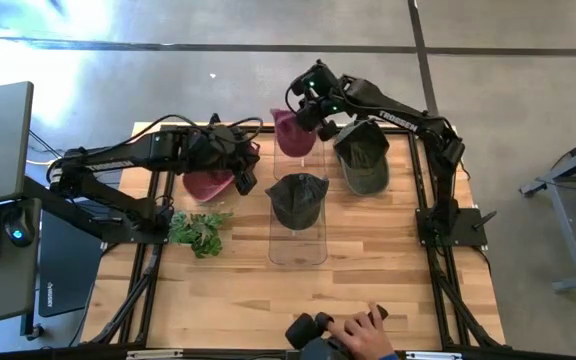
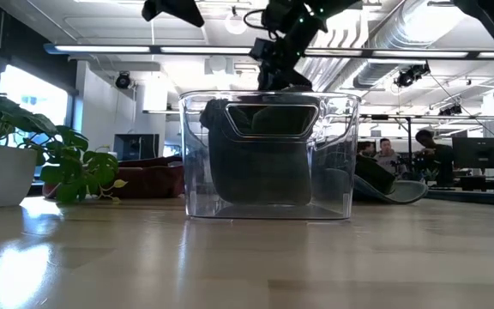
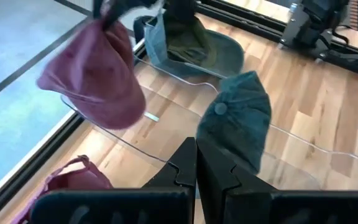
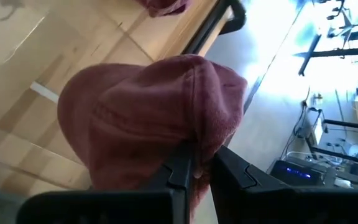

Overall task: Pick & Place hat
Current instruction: Put the bottom red cap into the top transparent bin, then put the black cap into the bottom transparent bin

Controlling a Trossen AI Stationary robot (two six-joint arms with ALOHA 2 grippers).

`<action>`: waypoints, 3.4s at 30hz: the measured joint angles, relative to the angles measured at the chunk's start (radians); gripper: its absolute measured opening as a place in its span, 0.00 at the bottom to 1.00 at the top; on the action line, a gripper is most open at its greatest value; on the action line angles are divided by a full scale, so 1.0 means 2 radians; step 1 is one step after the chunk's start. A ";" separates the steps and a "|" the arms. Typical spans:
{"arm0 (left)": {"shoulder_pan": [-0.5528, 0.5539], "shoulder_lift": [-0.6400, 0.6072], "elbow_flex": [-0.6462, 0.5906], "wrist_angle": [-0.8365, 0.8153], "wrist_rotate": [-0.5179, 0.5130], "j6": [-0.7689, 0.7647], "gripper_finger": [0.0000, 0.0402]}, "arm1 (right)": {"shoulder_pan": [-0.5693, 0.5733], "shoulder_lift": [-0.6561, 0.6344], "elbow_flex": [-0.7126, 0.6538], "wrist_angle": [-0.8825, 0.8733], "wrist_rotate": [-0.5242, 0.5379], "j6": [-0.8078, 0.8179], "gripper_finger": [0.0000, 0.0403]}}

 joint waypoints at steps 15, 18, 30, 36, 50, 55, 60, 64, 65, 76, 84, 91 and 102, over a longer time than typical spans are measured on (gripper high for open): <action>-0.001 0.000 0.000 0.027 -0.023 0.013 0.00 | -0.009 0.000 -0.074 0.127 0.082 -0.007 0.12; -0.001 0.000 0.000 0.027 -0.029 0.013 0.00 | -0.010 0.000 -0.076 0.126 0.080 0.012 0.13; -0.001 0.000 0.000 0.027 -0.029 0.013 0.00 | -0.011 -0.056 -0.076 0.122 0.069 0.128 0.39; -0.001 0.000 0.000 0.027 -0.014 0.013 0.00 | -0.017 -0.127 -0.076 0.074 0.054 0.368 0.42; -0.001 0.000 0.000 0.024 0.045 0.080 0.00 | -0.052 -0.177 -0.077 -0.320 -0.086 0.624 0.34; -0.001 0.000 0.000 0.018 0.055 0.093 0.00 | -0.014 -0.241 -0.194 -0.289 -0.048 0.679 0.30; -0.002 0.000 0.000 0.007 0.076 0.092 0.00 | 0.013 -0.346 -0.404 -0.154 -0.051 0.789 0.27; -0.002 0.000 0.000 -0.001 0.077 0.092 0.00 | 0.024 -0.400 -0.540 -0.054 -0.093 0.828 0.32; -0.002 0.000 0.000 -0.003 0.077 0.092 0.00 | 0.028 -0.407 -0.569 -0.024 -0.103 0.827 0.34; -0.002 0.000 0.000 -0.003 0.075 0.066 0.00 | 0.115 -0.384 -0.718 0.297 0.054 0.740 0.53; -0.002 0.019 0.001 0.021 0.071 0.030 0.00 | 0.137 -0.316 -0.739 0.401 0.188 0.659 0.54; -0.002 0.031 -0.001 0.043 0.073 -0.031 0.00 | 0.142 -0.275 -0.738 0.403 0.238 0.680 0.47; -0.002 0.028 0.000 0.066 0.088 -0.055 0.00 | 0.152 -0.395 -0.716 0.205 0.189 0.858 0.06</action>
